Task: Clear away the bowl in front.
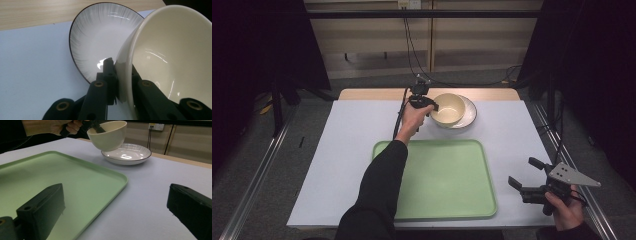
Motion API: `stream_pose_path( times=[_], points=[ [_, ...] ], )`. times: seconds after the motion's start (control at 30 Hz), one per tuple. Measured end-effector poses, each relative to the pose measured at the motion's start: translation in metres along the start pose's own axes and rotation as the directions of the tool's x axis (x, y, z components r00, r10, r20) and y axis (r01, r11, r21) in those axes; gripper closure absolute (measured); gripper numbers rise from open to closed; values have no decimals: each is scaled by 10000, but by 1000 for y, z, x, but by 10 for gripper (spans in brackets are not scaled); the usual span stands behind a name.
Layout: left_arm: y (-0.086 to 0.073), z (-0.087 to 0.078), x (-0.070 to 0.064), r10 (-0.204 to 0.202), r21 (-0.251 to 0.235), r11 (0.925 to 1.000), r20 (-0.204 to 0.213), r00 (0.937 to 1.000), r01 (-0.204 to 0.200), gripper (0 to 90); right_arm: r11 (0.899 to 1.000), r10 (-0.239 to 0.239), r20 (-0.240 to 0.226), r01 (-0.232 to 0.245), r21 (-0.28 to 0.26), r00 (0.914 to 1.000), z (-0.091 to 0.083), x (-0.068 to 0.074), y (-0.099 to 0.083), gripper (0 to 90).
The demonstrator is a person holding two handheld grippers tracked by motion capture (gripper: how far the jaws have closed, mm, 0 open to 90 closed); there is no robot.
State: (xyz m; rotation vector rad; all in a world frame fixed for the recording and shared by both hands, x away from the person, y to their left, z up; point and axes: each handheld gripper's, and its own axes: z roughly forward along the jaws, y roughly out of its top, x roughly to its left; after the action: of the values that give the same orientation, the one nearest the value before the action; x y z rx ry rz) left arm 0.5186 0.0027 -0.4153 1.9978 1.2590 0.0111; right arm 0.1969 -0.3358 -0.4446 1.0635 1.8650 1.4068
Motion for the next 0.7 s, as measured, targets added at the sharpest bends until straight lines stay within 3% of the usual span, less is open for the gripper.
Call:
stream_pose_path(
  times=[0.17, 0.33, 0.4, 0.5, 0.7],
  points=[
    [-2, -4, -1, -67, 60, 10000, 85, 9999, 66, 839, 10000, 12, 3, -12, -45, 10000, -1, 0, 0, 11],
    [-3, -8, -7, 325, 190, 9993, 201, 9993, -329, 839, 10000, -33, 57, 34, -33, 10000, -1, 0, 0, 10],
    [-5, -9, -10, 214, 243, 9995, 323, 9992, -222, 839, 10000, -34, 65, 34, -42, 10000, -1, 0, 0, 10],
    [-9, -13, -13, 562, 507, 9970, 413, 9976, -583, 839, 10000, -37, 6, 37, 21, 10000, -1, 0, 0, 10],
    [-14, -20, -20, 853, 555, 9945, 613, 9945, -887, 838, 10000, -41, 14, 41, 12, 10000, -1, 0, 0, 10]
  ],
)
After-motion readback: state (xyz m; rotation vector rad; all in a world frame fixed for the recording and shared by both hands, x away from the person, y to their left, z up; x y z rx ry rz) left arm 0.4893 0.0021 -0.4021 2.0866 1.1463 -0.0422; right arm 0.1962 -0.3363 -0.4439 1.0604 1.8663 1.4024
